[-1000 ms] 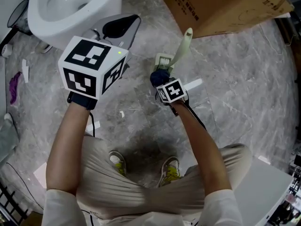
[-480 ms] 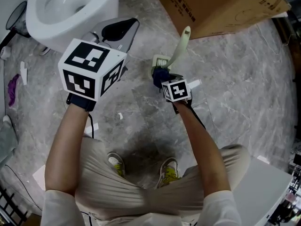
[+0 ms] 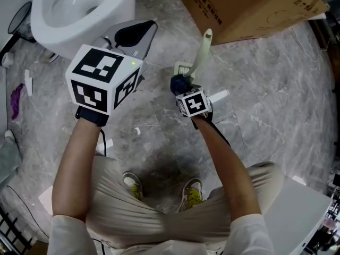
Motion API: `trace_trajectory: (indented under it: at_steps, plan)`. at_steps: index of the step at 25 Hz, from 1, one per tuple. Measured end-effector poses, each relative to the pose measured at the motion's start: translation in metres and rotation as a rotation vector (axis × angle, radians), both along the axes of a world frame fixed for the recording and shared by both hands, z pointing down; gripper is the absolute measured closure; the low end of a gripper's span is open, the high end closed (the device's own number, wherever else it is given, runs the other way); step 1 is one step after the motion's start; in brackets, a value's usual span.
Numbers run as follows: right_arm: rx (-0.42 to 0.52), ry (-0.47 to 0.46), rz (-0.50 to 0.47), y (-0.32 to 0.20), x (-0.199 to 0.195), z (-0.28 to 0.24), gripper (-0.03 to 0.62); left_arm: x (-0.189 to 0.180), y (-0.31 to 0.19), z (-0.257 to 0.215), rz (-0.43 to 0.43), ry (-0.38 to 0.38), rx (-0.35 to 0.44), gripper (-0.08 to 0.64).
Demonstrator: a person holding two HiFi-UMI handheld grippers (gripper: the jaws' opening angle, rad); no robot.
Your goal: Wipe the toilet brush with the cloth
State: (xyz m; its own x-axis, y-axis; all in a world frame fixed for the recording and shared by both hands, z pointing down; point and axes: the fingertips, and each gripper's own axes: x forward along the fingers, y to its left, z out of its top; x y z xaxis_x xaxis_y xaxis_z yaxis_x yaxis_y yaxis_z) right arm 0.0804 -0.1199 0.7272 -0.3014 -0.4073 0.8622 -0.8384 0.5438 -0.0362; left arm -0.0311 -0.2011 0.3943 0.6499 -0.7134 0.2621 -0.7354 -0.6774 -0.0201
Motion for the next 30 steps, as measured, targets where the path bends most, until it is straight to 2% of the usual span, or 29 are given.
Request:
trace_trajectory:
  at_steps: [2, 6, 9, 15, 19, 30]
  plan:
    - [-0.012, -0.036, -0.047, 0.006, -0.013, 0.000, 0.469, 0.000, 0.000, 0.001, -0.001, -0.002, 0.001, 0.563]
    - [0.036, -0.086, -0.135, 0.006, -0.032, -0.012, 0.469, 0.004, 0.000, 0.000, 0.001, 0.003, -0.001, 0.563]
    - [0.064, -0.076, -0.100, -0.003, -0.025, -0.018, 0.469, 0.008, 0.000, 0.001, 0.007, 0.001, -0.003, 0.563]
    - [0.053, 0.005, -0.021, -0.014, 0.022, -0.014, 0.471, 0.005, -0.003, 0.003, 0.002, -0.001, -0.005, 0.563]
    - [0.043, 0.011, 0.038, -0.017, 0.040, -0.014, 0.471, 0.005, -0.005, 0.002, -0.004, 0.004, -0.008, 0.563]
    - [0.059, 0.096, 0.028, -0.021, 0.063, -0.015, 0.471, 0.005, -0.005, -0.001, -0.016, 0.025, 0.002, 0.563]
